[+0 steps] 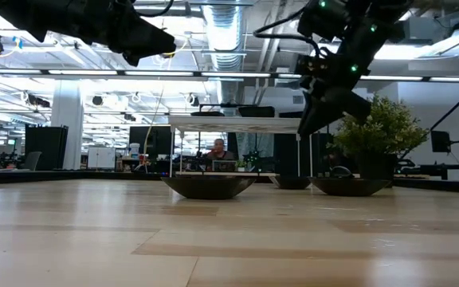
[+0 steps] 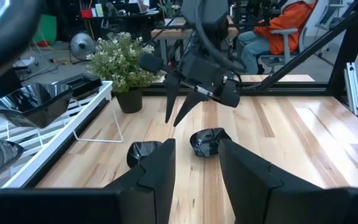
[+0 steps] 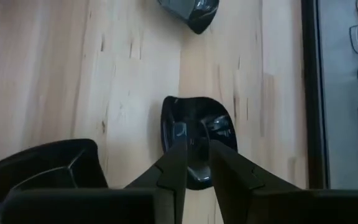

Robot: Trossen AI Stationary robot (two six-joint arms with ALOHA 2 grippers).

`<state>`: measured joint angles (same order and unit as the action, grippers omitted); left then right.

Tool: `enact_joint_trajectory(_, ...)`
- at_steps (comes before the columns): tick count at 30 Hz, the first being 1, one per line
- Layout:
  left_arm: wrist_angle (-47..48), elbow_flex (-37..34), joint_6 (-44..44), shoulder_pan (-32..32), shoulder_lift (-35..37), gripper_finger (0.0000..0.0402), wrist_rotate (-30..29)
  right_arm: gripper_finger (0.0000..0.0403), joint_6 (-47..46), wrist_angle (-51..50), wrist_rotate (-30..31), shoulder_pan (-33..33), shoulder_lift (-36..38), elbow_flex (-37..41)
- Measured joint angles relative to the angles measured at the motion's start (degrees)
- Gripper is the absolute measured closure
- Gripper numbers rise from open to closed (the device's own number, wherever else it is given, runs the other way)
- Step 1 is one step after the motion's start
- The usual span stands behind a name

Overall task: Pick & Place Mini shaped plates
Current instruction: Stack the black leaf-shaped plate on top of the black leaf-shaped plate on the shelf

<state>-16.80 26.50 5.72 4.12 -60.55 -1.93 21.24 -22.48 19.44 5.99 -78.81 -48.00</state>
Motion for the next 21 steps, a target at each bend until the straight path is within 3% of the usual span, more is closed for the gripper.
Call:
enact_joint_trajectory(6,-0.1,0.0,0.0,0.0,0.0,0.0275,0.0,0.0339,3.9,3.0,-3.1,3.7,0.9,5.4)
enact_joint_trajectory(13,-0.3,0.0,0.0,0.0,0.0,0.0275,0.0,0.0339,3.3,5.1,-3.3,5.6,4.3,5.7)
enact_joint_trajectory(21,-0.4,-0.1,0.0,0.0,0.0,0.0275,0.0,0.0339,9.2,14.1,-13.3,7.7,12.9,14.4)
